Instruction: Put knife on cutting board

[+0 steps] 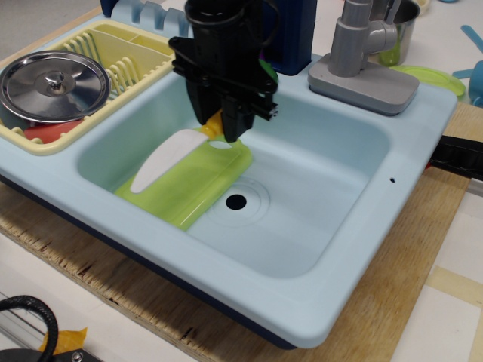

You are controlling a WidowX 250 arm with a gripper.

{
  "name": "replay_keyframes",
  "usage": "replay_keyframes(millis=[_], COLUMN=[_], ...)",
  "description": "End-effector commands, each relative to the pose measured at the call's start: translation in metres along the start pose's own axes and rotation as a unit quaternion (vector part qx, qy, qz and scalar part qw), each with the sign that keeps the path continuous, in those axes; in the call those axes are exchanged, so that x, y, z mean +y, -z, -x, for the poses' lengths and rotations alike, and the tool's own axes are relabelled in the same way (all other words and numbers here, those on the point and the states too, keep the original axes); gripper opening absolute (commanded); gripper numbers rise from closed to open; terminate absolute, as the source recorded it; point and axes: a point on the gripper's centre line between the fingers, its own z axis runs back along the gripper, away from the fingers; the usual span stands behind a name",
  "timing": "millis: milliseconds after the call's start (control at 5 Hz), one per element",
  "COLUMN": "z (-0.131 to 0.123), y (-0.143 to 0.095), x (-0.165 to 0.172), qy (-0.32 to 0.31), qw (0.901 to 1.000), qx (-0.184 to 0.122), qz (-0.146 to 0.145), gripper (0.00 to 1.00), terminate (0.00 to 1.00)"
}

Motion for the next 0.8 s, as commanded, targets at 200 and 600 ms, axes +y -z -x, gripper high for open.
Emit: replay_keyframes(millis=[200,600], z=[0.0022,0.0022], y=[-0.0049,-0.0049], x=[0.0132,0.0132], qy=[-0.003,-0.003], qw=[0.9997,0.9997], qx=[-0.024,-0.024], qz=[0.010,0.010], gripper=[1.00,1.00], terminate=[0.00,1.00])
